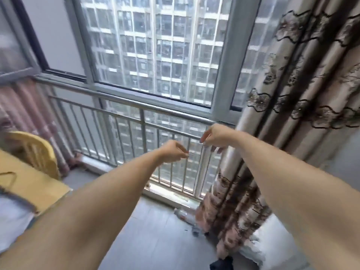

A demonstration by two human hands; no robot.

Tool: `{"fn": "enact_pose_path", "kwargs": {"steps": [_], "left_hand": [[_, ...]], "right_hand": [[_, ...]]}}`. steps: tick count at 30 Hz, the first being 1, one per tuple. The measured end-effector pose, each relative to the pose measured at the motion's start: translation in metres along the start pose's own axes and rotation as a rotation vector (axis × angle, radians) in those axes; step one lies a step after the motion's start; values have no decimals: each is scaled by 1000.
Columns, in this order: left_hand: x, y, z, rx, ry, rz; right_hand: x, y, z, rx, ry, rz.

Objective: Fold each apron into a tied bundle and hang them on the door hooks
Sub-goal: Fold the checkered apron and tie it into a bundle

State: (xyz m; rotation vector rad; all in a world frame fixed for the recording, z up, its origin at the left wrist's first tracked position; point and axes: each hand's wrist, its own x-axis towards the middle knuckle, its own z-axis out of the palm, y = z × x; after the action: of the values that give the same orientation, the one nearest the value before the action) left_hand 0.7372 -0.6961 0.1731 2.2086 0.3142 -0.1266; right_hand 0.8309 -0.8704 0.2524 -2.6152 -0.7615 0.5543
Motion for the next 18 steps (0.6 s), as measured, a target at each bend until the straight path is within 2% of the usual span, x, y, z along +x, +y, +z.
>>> {"fn": "enact_pose_path", "kwargs": {"steps": [6,9,10,11,13,18], "left_hand": [[-126,-182,-143,-64,323,-238],[-208,-268,-191,-61,412,-319],[-212,-275,-189,-86,401,-326],[-279,-339,-221,-108,452,-437],[-317,-381,-235,-120,426,-511],[-461,-513,-288,-263,632,-807]], "right_hand": [[50,-228,156,-57,-243,-292],[50,-339,246,-72,-329,-411],[48,-344,254,-98,-336,-406],[41,-423,325,-115,-425,-480],[35,-462,363,-180,-475,-513],[1,-594,498,-429,-587,-723]]}}
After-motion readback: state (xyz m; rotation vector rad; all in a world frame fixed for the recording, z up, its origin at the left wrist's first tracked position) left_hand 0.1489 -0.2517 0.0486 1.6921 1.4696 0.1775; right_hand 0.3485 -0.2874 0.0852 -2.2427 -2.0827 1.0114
